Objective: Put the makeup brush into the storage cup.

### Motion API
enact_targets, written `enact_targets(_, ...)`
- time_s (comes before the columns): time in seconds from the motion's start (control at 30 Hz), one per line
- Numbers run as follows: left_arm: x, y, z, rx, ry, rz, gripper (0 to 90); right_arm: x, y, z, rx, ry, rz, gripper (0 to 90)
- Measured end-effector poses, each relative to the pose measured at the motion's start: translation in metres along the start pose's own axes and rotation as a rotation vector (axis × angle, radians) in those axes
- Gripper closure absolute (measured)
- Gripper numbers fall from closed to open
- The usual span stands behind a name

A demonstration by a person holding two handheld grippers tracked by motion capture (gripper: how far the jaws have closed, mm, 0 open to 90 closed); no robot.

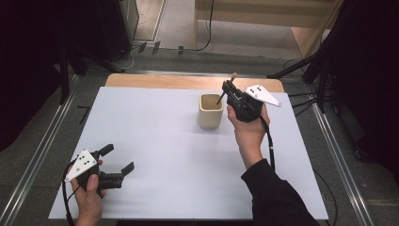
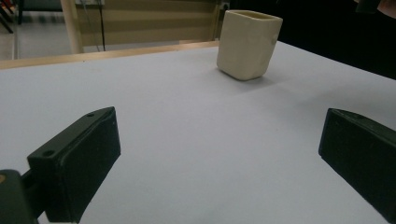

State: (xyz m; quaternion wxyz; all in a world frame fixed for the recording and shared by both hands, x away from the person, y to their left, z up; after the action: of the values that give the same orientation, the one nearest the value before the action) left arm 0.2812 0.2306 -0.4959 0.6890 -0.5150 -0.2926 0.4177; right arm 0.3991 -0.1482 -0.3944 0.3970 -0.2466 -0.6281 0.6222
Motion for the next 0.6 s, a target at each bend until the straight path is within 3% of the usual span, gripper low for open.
enact_targets(0.6,-0.001,0.000,0.000,0.000,0.007,0.000,0.0,-0.007,0.027,-0.018,0.084,0.028,0.004,84.6)
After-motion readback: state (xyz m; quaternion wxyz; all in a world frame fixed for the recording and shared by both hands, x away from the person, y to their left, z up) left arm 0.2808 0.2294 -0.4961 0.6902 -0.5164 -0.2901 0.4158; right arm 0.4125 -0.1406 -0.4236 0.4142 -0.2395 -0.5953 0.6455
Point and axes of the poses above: each handheld gripper's, and its own axes: z roughly backward along the jaws, y roughly out of its underside, x roughly to its left, the point moved 6 cm from there along -z, roughly forward along the jaws, and after that the axes turned 14 degrees about -y, right-handed, at the moved point
